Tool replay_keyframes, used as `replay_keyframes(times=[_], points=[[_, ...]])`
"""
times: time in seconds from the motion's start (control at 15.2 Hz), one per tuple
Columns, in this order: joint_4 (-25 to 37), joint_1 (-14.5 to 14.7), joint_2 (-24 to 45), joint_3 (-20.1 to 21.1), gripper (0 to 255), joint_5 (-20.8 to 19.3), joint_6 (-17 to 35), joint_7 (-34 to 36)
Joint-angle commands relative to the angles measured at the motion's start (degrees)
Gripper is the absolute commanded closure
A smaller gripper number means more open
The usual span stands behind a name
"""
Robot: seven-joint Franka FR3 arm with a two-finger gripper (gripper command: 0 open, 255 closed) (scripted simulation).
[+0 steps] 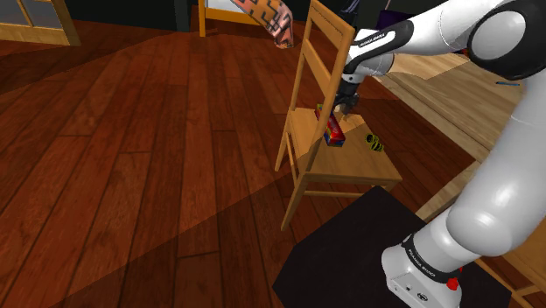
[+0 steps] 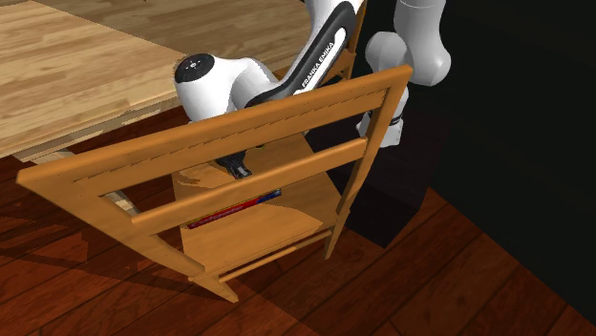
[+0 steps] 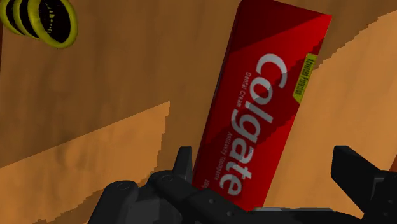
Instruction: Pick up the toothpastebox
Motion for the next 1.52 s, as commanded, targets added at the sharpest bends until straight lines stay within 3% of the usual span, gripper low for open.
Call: replay_keyframes(times=[0.0, 0.13, 0.73, 0.79, 1.45], points=[[4.1, -1.0, 4.5, 0.3, 0, 1.8, 0.7, -0.6], [8.3, -2.2, 8.6, 0.5, 0, 3.3, 0.8, -1.3], [7.3, -2.7, 12.1, 1.3, 0, 4.6, 5.3, -2.1], [7.1, -2.8, 12.0, 1.3, 255, 4.6, 5.4, -2.2], [7.4, -2.6, 11.6, 1.2, 255, 4.4, 4.7, -2.0]])
